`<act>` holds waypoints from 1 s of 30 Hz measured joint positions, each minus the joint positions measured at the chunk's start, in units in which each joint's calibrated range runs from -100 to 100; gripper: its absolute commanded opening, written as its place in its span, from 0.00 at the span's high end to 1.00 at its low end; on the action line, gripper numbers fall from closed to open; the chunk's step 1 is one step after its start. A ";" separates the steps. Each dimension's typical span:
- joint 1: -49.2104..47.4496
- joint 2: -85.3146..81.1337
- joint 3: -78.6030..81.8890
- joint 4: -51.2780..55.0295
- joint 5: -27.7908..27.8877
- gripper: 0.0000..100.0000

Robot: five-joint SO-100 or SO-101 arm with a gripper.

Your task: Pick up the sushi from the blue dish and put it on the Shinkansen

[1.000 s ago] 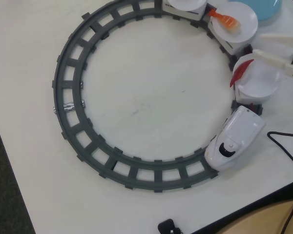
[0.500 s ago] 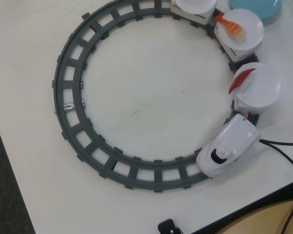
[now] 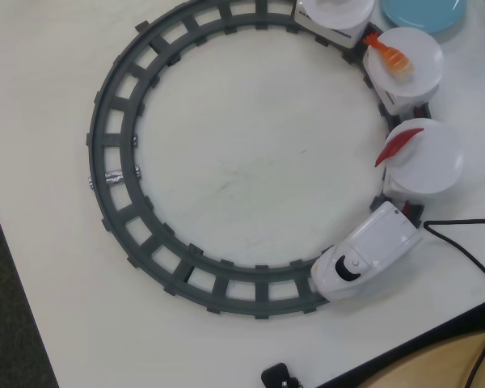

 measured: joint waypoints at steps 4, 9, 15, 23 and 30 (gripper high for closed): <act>-1.50 -4.63 2.07 11.29 -0.42 0.86; -4.33 -13.22 7.38 21.87 -0.37 0.86; -5.99 -23.58 17.38 28.52 -0.37 0.86; -5.51 -31.24 22.33 32.28 -0.42 0.86; -5.75 -31.24 22.33 32.28 -0.42 0.86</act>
